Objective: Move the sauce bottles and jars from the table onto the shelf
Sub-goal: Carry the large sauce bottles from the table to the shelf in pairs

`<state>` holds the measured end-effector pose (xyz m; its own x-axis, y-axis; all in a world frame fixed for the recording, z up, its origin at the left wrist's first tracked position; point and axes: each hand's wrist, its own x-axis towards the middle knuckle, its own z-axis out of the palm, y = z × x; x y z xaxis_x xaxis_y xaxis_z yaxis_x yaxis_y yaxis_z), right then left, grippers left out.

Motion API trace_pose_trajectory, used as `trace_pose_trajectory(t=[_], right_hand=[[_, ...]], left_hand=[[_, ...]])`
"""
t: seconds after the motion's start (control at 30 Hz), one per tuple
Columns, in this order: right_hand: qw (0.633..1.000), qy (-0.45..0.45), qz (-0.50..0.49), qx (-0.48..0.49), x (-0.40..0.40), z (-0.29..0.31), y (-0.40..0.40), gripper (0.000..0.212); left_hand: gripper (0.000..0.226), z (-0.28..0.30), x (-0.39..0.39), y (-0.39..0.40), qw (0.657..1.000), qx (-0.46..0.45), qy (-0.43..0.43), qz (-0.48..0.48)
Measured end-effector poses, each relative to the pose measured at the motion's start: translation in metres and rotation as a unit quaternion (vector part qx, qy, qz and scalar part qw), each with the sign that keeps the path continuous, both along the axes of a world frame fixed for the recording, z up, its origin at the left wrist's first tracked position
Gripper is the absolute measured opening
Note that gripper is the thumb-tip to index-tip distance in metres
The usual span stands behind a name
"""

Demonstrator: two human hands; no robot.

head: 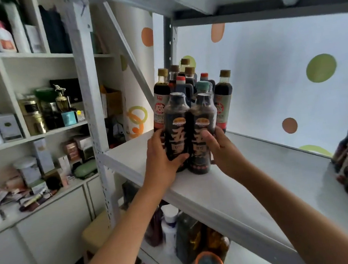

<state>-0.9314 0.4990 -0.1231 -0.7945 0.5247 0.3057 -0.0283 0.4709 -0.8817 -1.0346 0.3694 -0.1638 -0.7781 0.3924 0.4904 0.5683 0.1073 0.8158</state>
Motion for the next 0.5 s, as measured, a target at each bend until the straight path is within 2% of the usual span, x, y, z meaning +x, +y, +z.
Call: trace_pose_trajectory(t=[0.07, 0.13, 0.23, 0.37, 0.5], right_hand=[[0.999, -0.035, 0.006, 0.017, 0.006, -0.002, 0.002, 0.023], [0.999, -0.046, 0.011, 0.017, 0.007, 0.001, 0.001, 0.022], [0.997, -0.061, -0.025, 0.028, -0.011, 0.006, -0.006, 0.031], [0.984, -0.087, -0.1, 0.119, -0.051, 0.005, -0.02, 0.047], [0.979, -0.078, -0.146, 0.121, -0.085, 0.003, -0.033, 0.052]], left_hand=[[0.079, -0.002, 0.002, 0.001, 1.0, 0.007, -0.014, 0.014], [0.073, -0.001, 0.001, 0.001, 1.0, 0.004, -0.007, 0.022], [0.068, 0.002, -0.017, -0.004, 1.0, -0.006, 0.001, 0.022], [0.062, 0.01, -0.053, -0.009, 0.999, -0.043, 0.016, 0.015], [0.059, 0.015, -0.089, -0.007, 0.997, -0.075, 0.007, 0.005]])
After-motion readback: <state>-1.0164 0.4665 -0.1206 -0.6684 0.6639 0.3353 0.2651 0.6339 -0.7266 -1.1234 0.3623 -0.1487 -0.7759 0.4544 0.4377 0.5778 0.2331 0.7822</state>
